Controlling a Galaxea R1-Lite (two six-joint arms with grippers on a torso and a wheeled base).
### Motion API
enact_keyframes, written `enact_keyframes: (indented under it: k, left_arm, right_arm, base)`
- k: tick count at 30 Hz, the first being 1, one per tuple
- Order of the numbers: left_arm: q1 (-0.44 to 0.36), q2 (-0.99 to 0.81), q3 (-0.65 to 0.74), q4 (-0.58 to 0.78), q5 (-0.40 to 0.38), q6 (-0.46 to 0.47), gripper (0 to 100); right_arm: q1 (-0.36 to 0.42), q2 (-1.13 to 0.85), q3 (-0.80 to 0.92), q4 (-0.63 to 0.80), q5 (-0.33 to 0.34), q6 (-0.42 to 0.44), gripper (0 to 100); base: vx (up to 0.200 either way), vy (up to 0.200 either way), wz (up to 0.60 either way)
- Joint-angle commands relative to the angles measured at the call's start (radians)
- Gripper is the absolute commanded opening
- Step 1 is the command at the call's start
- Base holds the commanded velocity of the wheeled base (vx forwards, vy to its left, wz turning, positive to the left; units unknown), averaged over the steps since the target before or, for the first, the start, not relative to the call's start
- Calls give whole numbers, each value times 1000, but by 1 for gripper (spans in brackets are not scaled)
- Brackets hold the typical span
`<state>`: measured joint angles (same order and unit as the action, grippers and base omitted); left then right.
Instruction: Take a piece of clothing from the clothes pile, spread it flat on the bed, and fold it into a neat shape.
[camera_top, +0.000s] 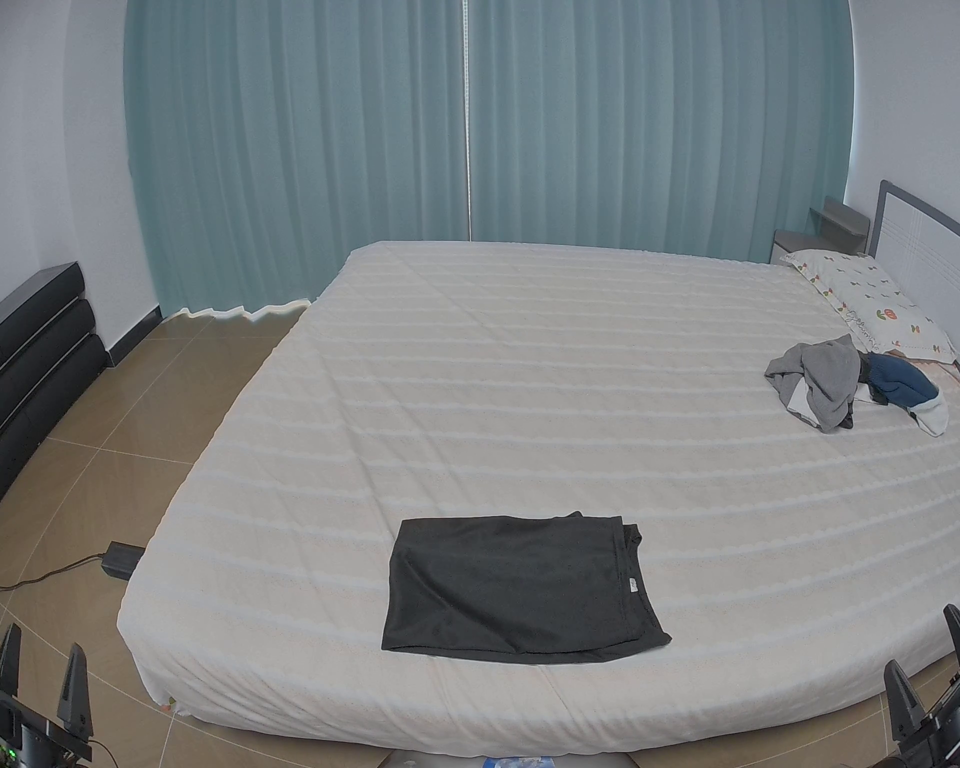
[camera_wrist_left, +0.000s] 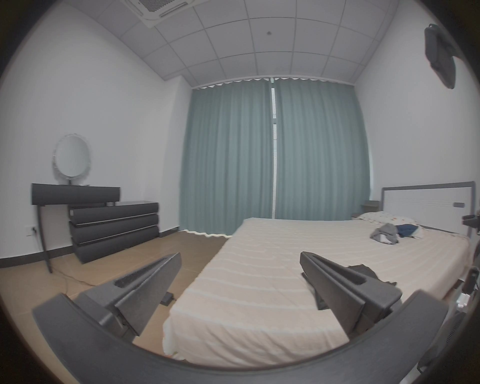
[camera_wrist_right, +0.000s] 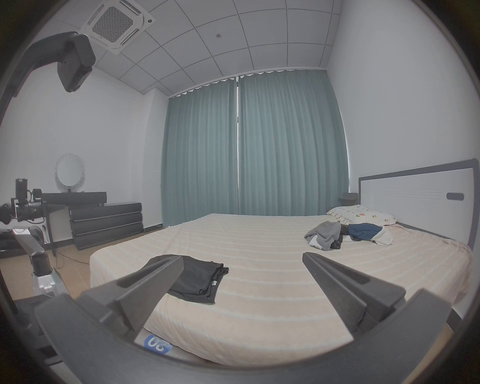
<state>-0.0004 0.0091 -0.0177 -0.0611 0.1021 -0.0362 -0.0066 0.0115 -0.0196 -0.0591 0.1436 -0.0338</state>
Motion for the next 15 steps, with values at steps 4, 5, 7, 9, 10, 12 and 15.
enact_keyframes:
  k: [4, 5, 7, 9, 10, 12, 15]
  left_arm:
    - [-1, -8, 16, 9, -102, 22, 100]
    - [0, -6, 18, 46, -101, 32, 100]
    - [0, -9, 10, 87, -99, 25, 100]
    - [0, -9, 15, 69, -98, 25, 100]
    - [0, -9, 16, 60, -96, 24, 100]
    - [2, -9, 16, 61, -96, 22, 100]
    - [2, -9, 16, 61, -96, 25, 100]
  right_arm:
    - [-1, -8, -8, 68, -102, -9, 100]
    - [-1, -8, -8, 67, -111, -5, 100]
    - [-1, -8, -8, 71, -119, 5, 100]
    - [0, -8, -8, 74, -125, 12, 100]
    - [-1, -8, -10, 76, -128, 15, 100]
    - [-1, -7, -13, 76, -137, 12, 100]
    - [-1, -7, -11, 70, -147, -15, 100]
  base:
    - [0, 0, 0]
    - [0, 0, 0]
    - [0, 0, 0]
    - [0, 0, 0]
    - [0, 0, 0]
    - [0, 0, 0]
    - [0, 0, 0]
